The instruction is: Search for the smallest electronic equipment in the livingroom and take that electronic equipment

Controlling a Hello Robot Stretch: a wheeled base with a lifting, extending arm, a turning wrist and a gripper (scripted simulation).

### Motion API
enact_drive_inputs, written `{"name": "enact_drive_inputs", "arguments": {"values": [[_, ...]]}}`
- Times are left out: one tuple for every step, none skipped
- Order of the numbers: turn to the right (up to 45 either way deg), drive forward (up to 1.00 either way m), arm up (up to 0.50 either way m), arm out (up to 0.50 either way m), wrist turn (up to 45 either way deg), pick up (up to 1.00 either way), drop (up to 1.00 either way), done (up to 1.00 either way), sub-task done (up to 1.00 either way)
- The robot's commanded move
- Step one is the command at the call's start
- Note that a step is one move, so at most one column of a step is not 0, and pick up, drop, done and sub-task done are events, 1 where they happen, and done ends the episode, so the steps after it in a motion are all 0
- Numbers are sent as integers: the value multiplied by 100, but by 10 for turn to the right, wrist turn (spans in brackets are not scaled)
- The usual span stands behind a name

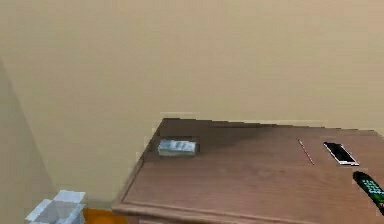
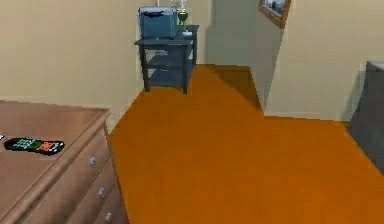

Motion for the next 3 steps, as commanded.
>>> {"name": "enact_drive_inputs", "arguments": {"values": [[450,0,0,0,0,0,0,0,0],[390,0,0,0,0,0,0,0,0],[0,90,0,0,0,0,0,0,0]]}}
